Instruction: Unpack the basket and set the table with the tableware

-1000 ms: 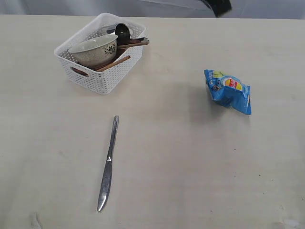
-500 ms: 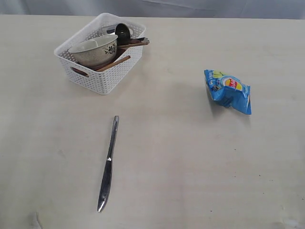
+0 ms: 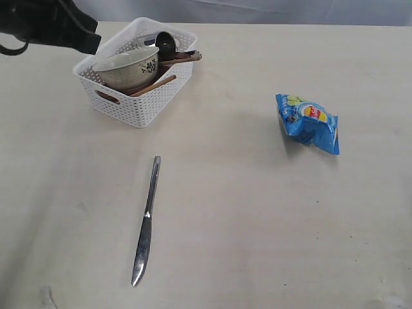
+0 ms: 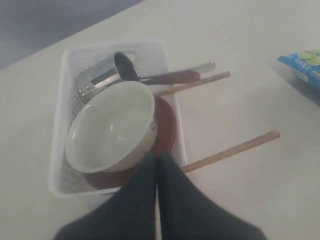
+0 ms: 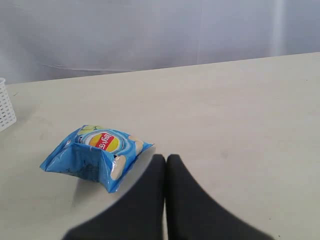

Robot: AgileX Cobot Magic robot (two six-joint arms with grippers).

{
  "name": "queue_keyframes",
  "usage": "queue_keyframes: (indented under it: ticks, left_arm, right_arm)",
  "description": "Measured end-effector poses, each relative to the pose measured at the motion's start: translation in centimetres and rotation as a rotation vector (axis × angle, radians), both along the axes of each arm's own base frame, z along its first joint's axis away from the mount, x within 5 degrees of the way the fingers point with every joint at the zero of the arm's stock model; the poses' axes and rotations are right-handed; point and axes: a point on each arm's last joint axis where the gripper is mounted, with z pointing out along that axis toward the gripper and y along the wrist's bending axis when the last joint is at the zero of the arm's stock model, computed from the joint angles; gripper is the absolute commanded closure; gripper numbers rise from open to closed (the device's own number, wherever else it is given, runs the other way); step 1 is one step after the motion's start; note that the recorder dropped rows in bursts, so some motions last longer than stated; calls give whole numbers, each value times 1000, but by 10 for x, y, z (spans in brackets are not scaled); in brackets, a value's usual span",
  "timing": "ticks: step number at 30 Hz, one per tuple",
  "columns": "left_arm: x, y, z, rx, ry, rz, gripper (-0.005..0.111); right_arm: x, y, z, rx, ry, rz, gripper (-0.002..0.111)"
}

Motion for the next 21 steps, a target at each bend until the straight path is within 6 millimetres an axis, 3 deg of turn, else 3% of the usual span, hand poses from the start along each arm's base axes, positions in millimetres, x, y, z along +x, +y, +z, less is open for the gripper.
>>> queue_keyframes:
  ticks: [13,21]
  left_arm:
    - [-19,-4,-6,368,-75,-463,107]
    - [-28,-6,-10,399,-28,-591,95]
  right_arm:
    - [0,0,0,0,0,0,108]
    - [0,0,0,0,0,0,108]
